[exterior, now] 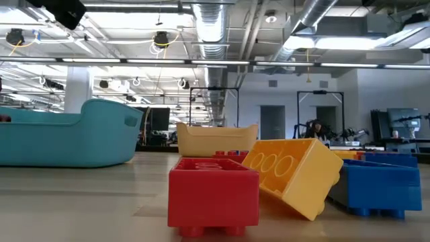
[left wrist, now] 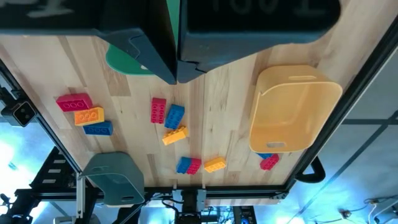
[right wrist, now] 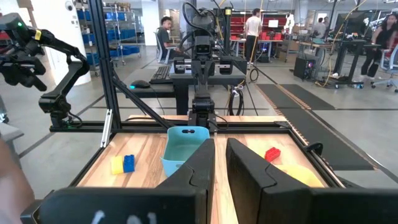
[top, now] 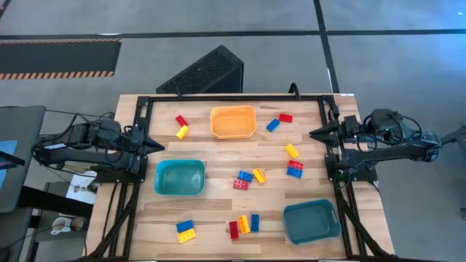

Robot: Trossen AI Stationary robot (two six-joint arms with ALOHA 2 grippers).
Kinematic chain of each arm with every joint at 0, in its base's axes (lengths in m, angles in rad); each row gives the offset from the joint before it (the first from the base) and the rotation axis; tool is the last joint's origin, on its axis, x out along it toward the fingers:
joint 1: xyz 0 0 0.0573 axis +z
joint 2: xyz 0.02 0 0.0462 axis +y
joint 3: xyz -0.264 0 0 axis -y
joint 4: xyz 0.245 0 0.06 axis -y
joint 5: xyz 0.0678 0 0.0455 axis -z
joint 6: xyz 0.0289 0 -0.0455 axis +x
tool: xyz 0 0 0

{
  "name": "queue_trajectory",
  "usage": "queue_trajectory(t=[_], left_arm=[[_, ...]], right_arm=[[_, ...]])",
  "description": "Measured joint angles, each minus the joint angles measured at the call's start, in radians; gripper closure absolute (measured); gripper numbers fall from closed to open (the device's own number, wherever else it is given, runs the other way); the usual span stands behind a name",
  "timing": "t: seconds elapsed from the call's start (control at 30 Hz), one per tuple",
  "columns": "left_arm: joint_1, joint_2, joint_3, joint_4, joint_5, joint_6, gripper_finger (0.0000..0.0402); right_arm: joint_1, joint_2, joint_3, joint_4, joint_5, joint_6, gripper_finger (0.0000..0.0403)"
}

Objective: Sort & place blocks by color

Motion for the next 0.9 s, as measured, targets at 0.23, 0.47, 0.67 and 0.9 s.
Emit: queue_trajectory(t=[0.23, 0.47, 0.67, 0.9], left_arm=[[0.000, 0.000, 0.000, 0.000, 0.000, 0.000, 0.0401], [0.000, 0.000, 0.000, 0.000, 0.000, 0.000, 0.0401], [0.000, 0.000, 0.000, 0.000, 0.000, 0.000, 0.0401], [0.000, 0.000, 0.000, 0.000, 0.000, 0.000, 0.0401]], right_arm=[[0.000, 0.000, 0.000, 0.000, 0.000, 0.000, 0.0336], [0.000, 0.000, 0.000, 0.000, 0.000, 0.000, 0.0336], [0.000, 0.000, 0.000, 0.000, 0.000, 0.000, 0.0336], [0.000, 0.000, 0.000, 0.000, 0.000, 0.000, 0.0336]])
